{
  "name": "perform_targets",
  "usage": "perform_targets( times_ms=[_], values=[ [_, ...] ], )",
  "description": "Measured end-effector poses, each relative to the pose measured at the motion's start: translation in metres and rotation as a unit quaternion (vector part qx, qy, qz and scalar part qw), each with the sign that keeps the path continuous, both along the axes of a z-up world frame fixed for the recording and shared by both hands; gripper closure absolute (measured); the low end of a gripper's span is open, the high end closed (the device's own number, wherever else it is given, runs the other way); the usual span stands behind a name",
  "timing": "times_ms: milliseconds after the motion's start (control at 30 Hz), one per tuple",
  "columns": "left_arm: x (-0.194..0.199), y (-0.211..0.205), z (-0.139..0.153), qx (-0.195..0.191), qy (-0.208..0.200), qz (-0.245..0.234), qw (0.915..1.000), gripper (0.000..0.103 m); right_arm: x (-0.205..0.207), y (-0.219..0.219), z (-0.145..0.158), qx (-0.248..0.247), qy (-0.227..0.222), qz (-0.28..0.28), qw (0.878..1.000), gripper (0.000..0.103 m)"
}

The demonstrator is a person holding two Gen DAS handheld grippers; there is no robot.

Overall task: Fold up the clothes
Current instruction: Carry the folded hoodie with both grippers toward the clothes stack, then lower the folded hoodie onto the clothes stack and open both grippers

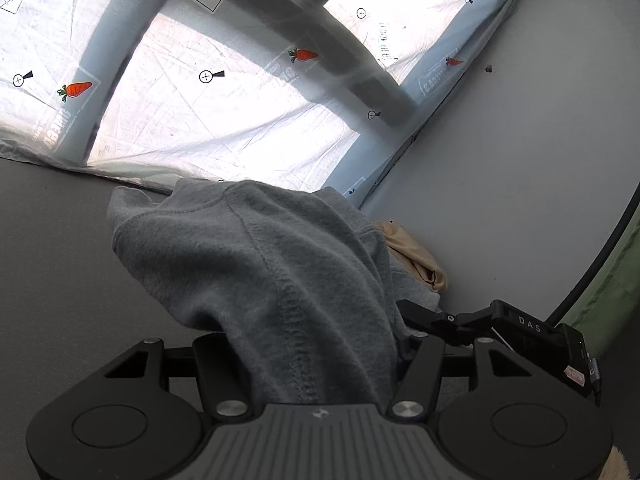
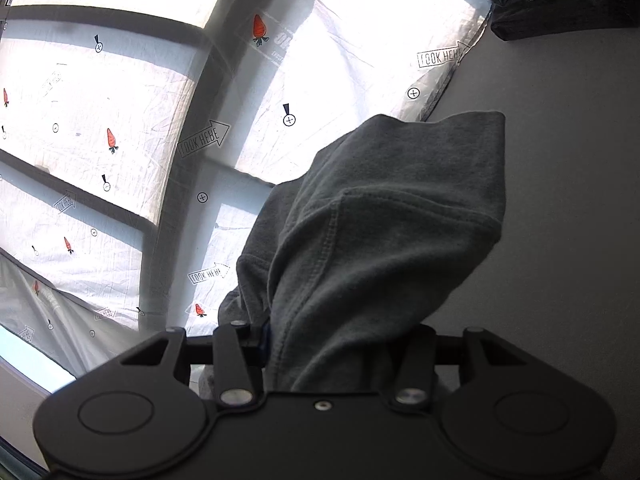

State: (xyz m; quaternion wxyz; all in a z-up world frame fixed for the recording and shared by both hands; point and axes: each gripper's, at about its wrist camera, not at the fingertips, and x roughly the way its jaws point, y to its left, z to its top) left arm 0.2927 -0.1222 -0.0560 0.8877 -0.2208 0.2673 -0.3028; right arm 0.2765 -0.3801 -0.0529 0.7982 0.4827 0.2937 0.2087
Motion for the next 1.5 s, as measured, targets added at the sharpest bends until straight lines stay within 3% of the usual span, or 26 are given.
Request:
perform_targets(
  times_ms=[167,267,433,533,667,800,867,900,967,1100,1167,1200,1333,1433,1500],
  values=[
    [0.015,-0.099,0.007,0.002,-0.016,0.0,0.9999,0.043,0.029,-0.103,0.01,-0.016,-0.028,0.007,0.999,0.056],
    [0.039,-0.159,0.023,0.01,-0.024,-0.012,0.9996,0.043,0.047,-0.166,0.015,0.002,-0.03,-0.014,0.999,0.056],
    [0.09,-0.248,0.063,0.031,-0.077,-0.074,0.9938,0.043,0.064,-0.25,0.035,0.019,-0.078,-0.068,0.994,0.056],
    [0.13,-0.302,0.09,0.046,-0.122,-0.119,0.9842,0.043,0.082,-0.295,0.046,0.034,-0.117,-0.108,0.987,0.056],
    [0.191,-0.365,0.126,0.066,-0.18,-0.19,0.963,0.041,0.114,-0.347,0.055,0.054,-0.172,-0.178,0.967,0.056],
    [0.256,-0.413,0.152,0.094,-0.21,-0.237,0.9438,0.031,0.135,-0.366,0.056,0.012,-0.151,-0.249,0.956,0.056],
    [0.289,-0.438,0.151,0.113,-0.218,-0.246,0.9377,0.016,0.146,-0.374,0.056,-0.013,-0.135,-0.285,0.949,0.056],
    [0.306,-0.45,0.146,0.125,-0.22,-0.246,0.9357,0.013,0.151,-0.378,0.057,-0.026,-0.127,-0.302,0.944,0.056],
    [0.34,-0.471,0.123,0.159,-0.207,-0.233,0.9369,0.011,0.161,-0.384,0.052,-0.059,-0.101,-0.335,0.935,0.054],
    [0.396,-0.499,0.059,0.226,-0.168,-0.154,0.9472,0.012,0.185,-0.386,0.013,-0.156,0.03,-0.376,0.913,0.045],
    [0.412,-0.503,0.033,0.242,-0.141,-0.142,0.9495,0.012,0.182,-0.384,0.009,-0.168,0.037,-0.393,0.903,0.04],
    [0.416,-0.502,0.025,0.232,-0.131,-0.141,0.9534,0.012,0.181,-0.382,0.011,-0.182,0.035,-0.399,0.898,0.036],
    [0.419,-0.495,0.001,0.18,-0.101,-0.136,0.969,0.01,0.174,-0.377,0.019,-0.243,0.029,-0.404,0.881,0.034],
    [0.422,-0.491,-0.007,0.163,-0.087,-0.131,0.974,0.003,0.172,-0.378,0.024,-0.274,0.038,-0.409,0.87,0.031],
    [0.421,-0.49,-0.01,0.16,-0.077,-0.132,0.9752,0.003,0.168,-0.374,0.034,-0.295,0.05,-0.428,0.853,0.031]
  ],
)
